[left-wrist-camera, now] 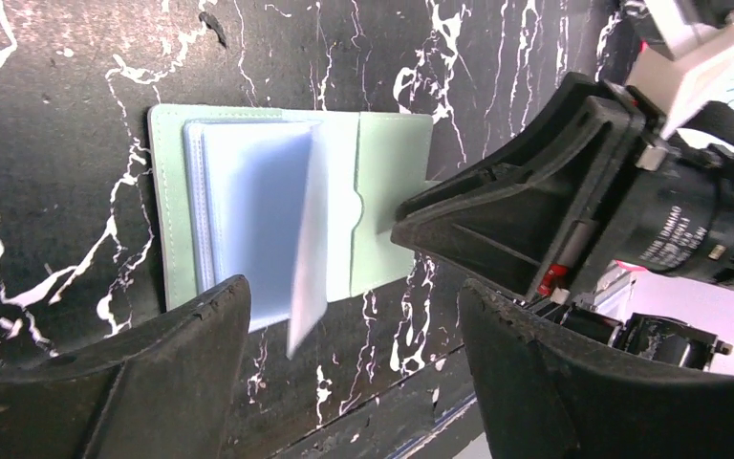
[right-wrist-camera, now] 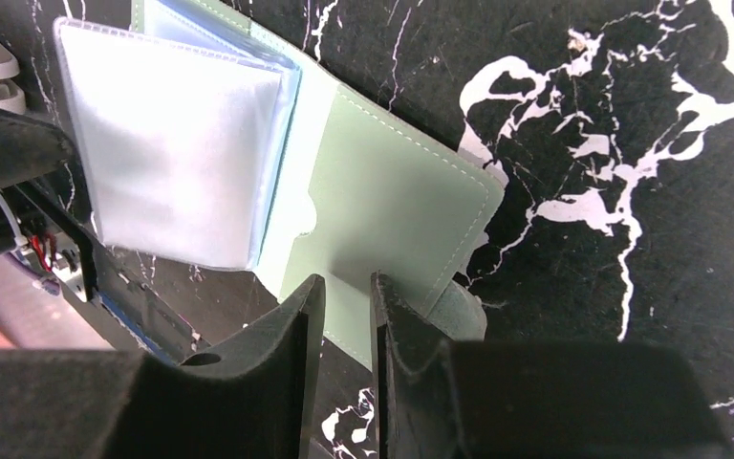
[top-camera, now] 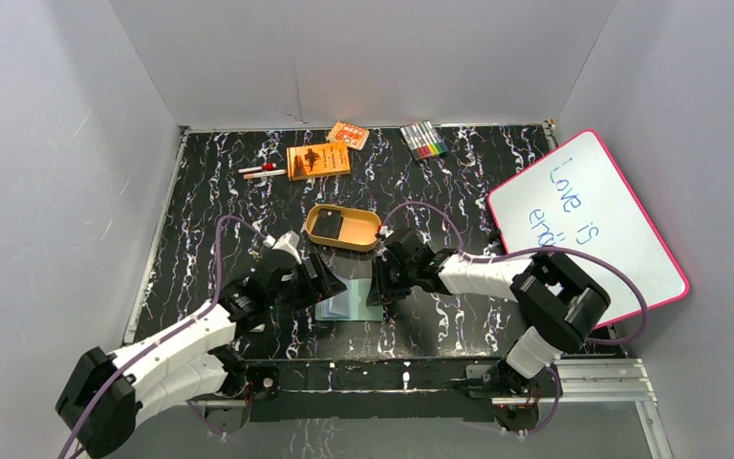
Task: Put the credit cards into the card holder
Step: Open the card holder at the center of the board.
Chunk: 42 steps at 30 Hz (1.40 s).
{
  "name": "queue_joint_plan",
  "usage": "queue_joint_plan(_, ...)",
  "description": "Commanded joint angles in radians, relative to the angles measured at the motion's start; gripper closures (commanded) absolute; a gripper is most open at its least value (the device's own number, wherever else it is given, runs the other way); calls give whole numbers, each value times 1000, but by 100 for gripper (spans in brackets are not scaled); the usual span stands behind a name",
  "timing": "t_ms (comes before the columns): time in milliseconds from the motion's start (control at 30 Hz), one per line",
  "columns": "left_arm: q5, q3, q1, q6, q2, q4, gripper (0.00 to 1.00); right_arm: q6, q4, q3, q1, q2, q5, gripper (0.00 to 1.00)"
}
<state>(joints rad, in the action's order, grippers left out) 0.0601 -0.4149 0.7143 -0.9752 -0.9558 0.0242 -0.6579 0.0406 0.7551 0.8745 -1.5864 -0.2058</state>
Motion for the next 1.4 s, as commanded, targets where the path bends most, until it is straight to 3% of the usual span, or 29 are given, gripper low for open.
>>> queue_joint_plan(0,-44,-34,-8,8,98,118,22,4,-19,-72,-4,-47,68,67)
queue_joint_plan(233,-89,-44,-7,15,73,150,22,-14,-95,-148,-17,-78,69,69)
queue_joint_plan(633,-92,-20,-9,16,-26,70,21,-20,-117,-181,-23,-64,54,69)
queue_joint_plan(1200,-2,0,-9,29,-131,-19,21,-8,-105,-166,-27,-53,46,69)
queue_joint_plan(1367,70,9,-10,34,-171,-109,21,-12,-115,-168,-28,-56,38,69)
